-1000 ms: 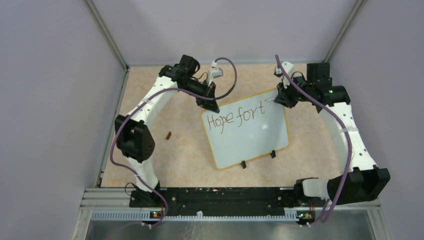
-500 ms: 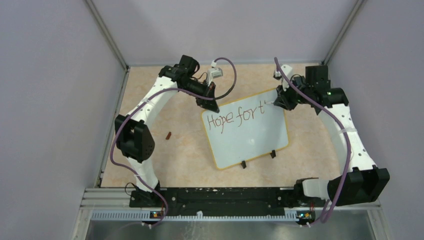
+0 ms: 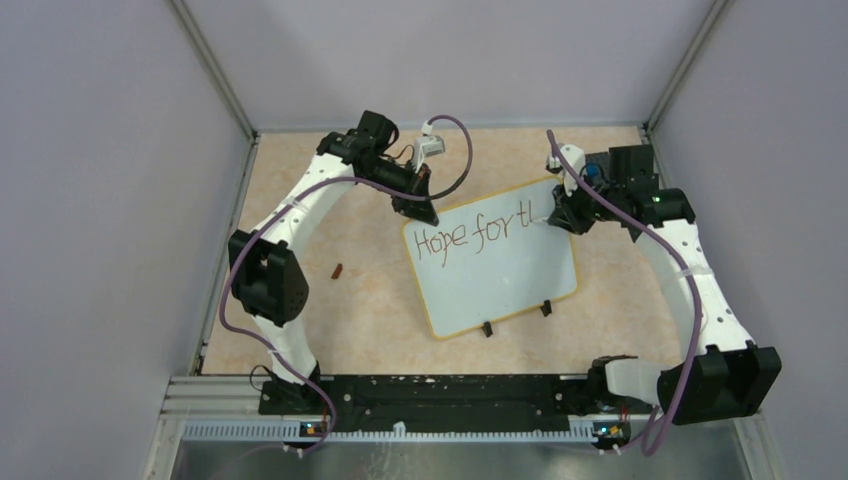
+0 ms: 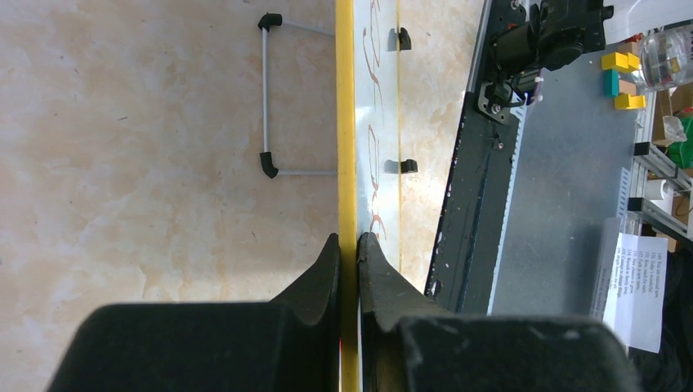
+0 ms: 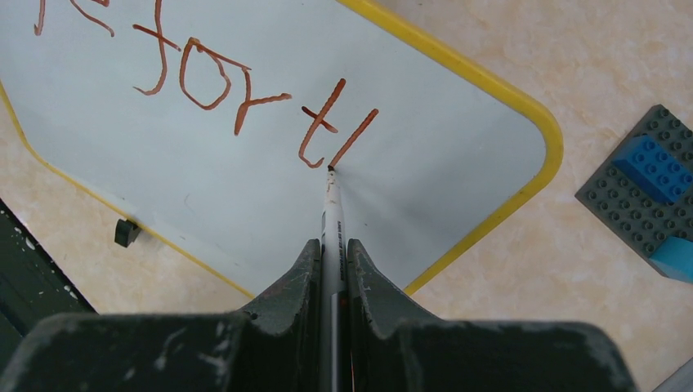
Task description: Write a sentence on the whiteboard
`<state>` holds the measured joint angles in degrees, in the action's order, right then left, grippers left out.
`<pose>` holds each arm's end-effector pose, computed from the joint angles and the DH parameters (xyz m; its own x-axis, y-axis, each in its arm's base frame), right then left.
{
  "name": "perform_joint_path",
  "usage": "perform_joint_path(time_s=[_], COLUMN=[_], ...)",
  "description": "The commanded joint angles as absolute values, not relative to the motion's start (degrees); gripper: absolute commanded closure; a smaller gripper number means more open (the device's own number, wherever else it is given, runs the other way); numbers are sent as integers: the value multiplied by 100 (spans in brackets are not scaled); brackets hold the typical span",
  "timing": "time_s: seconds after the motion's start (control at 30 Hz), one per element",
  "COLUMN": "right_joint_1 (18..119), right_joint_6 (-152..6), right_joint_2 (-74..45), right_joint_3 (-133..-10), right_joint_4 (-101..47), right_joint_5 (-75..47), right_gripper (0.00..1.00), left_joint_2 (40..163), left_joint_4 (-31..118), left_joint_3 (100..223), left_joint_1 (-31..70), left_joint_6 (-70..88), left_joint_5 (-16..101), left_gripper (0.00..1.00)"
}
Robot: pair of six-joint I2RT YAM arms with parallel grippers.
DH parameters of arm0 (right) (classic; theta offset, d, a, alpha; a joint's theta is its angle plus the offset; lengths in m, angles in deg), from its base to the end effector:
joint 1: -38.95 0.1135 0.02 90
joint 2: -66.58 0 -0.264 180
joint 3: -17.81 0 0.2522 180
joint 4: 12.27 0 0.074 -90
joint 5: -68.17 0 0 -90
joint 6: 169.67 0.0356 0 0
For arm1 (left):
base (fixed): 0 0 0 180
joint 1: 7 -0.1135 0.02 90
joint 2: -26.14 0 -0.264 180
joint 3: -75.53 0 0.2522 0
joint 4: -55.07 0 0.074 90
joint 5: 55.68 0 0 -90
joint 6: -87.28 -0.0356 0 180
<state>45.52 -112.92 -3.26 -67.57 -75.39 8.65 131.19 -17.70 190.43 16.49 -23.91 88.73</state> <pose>0.2389 0.0457 0.3516 -0.3729 -0.5186 -0.7694 -0.7688 0.6369 -0.0567 0.3371 -0.1781 0.3273 -0.5548 0.4705 -0.6862 0.8280 0.2318 -0.5105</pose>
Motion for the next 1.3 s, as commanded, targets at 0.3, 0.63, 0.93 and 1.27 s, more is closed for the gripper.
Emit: perform_joint_path(time_s=[0.3, 0.63, 0.93, 1.27], right_joint_1=[4497, 4495, 4383, 4317], right_joint_6=[-11244, -11250, -11345, -11430], right_joint_2=[-504, -654, -619, -567], right_joint_3=[-7247, -7431, -7391, -7283], right_joint_4=[-7297, -7228, -7265, -7339], right_joint_5=[796, 691, 553, 515], right_gripper=[100, 100, 100, 100], left_joint_2=[13021, 13037, 13033, 13026], left_joint_4=[-1653, -1655, -1653, -1644], left_joint_3=[18895, 18865, 18835, 18825], left_joint_1=[1779, 1778, 1779, 1777], left_joint_6=[-2781, -2806, -2808, -2811], left_joint_5=[8609, 8592, 8575, 8562], left_gripper=[100, 100, 100, 100])
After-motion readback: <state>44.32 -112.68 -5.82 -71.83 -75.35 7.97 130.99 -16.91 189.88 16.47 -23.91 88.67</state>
